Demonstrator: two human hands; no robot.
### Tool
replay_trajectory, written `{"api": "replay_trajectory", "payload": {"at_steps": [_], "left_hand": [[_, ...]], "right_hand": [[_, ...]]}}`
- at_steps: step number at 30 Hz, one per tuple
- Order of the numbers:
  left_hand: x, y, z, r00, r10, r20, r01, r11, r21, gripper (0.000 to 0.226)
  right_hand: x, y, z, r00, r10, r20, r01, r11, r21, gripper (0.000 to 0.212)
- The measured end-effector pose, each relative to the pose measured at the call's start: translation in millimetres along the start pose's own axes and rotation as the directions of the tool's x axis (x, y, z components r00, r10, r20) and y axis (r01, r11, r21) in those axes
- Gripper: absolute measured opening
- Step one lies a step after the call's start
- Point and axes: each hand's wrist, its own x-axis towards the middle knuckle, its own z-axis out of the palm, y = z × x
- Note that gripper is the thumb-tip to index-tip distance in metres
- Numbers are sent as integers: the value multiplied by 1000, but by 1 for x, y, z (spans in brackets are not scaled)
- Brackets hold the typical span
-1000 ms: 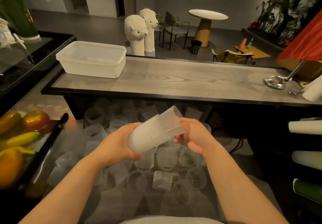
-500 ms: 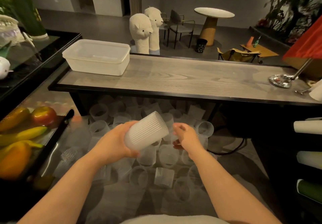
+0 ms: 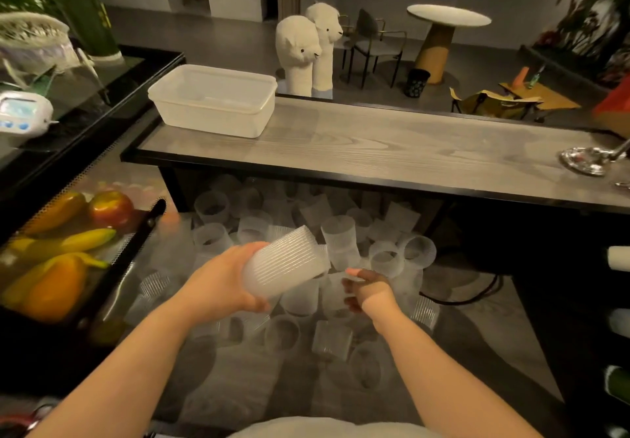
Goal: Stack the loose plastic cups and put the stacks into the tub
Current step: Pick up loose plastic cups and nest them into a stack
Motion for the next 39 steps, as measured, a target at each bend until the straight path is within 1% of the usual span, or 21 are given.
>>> {"api": "replay_trajectory", "payload": {"at_steps": [1,3,6,8,10,12,14,16,18,22,24,26,29,31,33,34,36,38,39], "left_hand": [[1,-1,0,1000,-3,1,3,1000,2,95],[3,-1,-1,1000,-12,-1,12,1000,8,97],[7,1,-1,1000,-17,-3,17,1000,11,97],[11,3,0,1000,-11,-6,11,1000,14,96],[15,6,2,1000,-2,2,2,1000,17,96],[19,10,4,1000,8,6,-8,1000,19,97],[23,14,5,1000,24,9,-25,1000,14,97],[27,18,4,999,42,6,-42,999,-9,97],[29,22,2,998,60,-5,-61,998,-22,96],[34,28,-1,997,79,-27,-79,997,2,95],[37,30,-2,996,78,-43,-77,997,18,95],[40,34,-2,995,77,-62,-75,997,34,94],[44,40,-1,994,61,-88,-59,998,25,93],[46,41,0,994,55,-97,-52,998,37,92],[48,41,3,994,48,-93,-42,997,61,92],[49,40,6,995,39,-92,-32,997,73,91],[51,39,10,995,10,-95,-3,997,75,92],[53,37,14,995,-17,-94,23,997,67,92],[53,36,15,996,-26,-89,32,997,72,92]], "right_hand": [[-5,-5,-3,999,-52,-7,51,998,-47,28],[-16,-17,-7,989,-148,-26,146,986,-79,29],[-36,-37,-15,934,-357,-22,355,933,-53,32],[-49,-50,-16,897,-443,-14,443,895,48,33],[-61,-62,-13,865,-502,8,494,854,162,27],[-69,-71,-11,835,-547,53,518,816,256,24],[-73,-75,-9,810,-578,97,532,795,293,23],[-75,-78,-8,793,-600,103,564,787,249,24],[-76,-80,-8,782,-618,74,602,781,167,26],[-77,-82,-7,745,-663,75,663,748,26,30],[-81,-81,-3,719,-686,111,693,721,-31,33],[-86,-78,2,705,-685,184,705,704,-84,37],[-88,-75,5,714,-635,294,683,724,-95,44],[-87,-78,1,719,-613,327,671,736,-94,43],[-84,-81,-5,709,-616,345,680,726,-102,36],[-79,-80,-8,708,-624,330,684,722,-102,33],[-61,-76,-14,740,-629,238,668,729,-148,31],[-38,-70,-25,788,-599,144,608,717,-342,41],[-27,-66,-31,812,-570,128,558,692,-457,50]]}}
